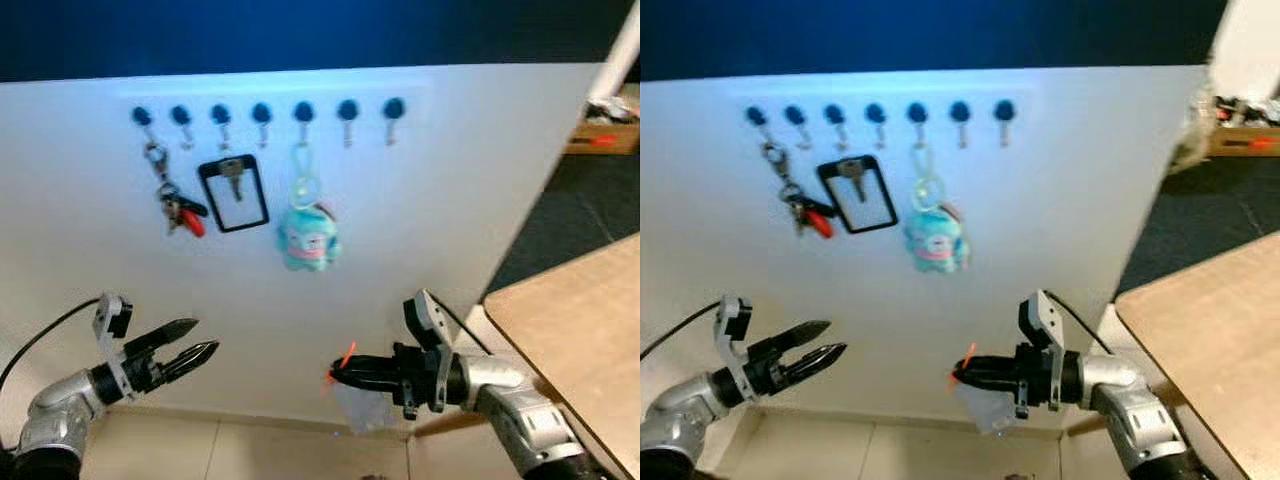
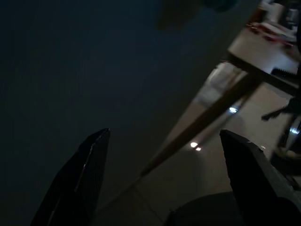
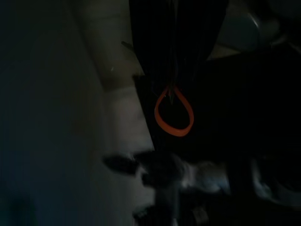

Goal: Hang keys on a hook

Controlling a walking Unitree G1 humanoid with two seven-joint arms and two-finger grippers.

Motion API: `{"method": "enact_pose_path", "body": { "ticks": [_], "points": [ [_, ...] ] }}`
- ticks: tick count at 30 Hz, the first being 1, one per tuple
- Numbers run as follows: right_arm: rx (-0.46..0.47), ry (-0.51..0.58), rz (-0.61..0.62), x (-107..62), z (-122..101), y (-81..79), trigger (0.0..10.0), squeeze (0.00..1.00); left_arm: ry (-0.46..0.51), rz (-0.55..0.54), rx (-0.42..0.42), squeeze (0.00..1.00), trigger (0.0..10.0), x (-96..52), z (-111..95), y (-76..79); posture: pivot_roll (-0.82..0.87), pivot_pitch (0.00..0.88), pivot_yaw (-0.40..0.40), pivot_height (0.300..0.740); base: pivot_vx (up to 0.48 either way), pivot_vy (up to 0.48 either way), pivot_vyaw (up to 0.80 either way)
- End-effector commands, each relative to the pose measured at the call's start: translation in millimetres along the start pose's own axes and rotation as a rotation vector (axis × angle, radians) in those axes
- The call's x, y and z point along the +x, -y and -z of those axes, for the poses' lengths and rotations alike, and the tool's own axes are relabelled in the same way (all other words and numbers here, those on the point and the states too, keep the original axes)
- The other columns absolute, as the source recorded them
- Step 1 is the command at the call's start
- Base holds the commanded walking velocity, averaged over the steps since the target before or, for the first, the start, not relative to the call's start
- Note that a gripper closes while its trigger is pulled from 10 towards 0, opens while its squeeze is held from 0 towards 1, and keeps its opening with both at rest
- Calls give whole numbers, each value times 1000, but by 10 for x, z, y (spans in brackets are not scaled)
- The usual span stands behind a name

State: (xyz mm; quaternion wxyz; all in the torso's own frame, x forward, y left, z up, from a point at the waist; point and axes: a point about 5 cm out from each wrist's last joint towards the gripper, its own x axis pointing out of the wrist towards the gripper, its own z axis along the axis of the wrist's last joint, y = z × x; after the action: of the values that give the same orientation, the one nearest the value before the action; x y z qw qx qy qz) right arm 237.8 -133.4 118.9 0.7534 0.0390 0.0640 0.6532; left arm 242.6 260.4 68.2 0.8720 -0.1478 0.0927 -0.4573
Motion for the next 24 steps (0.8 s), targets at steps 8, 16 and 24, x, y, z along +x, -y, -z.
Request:
{"method": "enact_pose_path", "body": {
  "ticks": [8, 16, 24],
  "points": [
    [-61, 155, -20, -8, -478, -56, 10000, 0, -44, 164, 47, 0, 10000, -79, -155, 200, -124, 52, 79, 740, 0, 0, 0],
    [-68, 189, 52, -141, -602, -23, 10000, 0, 22, 205, 106, 0, 10000, -148, -313, 328, -129, 58, 74, 740, 0, 0, 0],
    [-79, 228, 78, -276, -796, -97, 10000, 0, 214, 271, 193, 0, 10000, -236, -575, 704, -121, 62, 47, 740, 0, 0, 0]
  ]
}}
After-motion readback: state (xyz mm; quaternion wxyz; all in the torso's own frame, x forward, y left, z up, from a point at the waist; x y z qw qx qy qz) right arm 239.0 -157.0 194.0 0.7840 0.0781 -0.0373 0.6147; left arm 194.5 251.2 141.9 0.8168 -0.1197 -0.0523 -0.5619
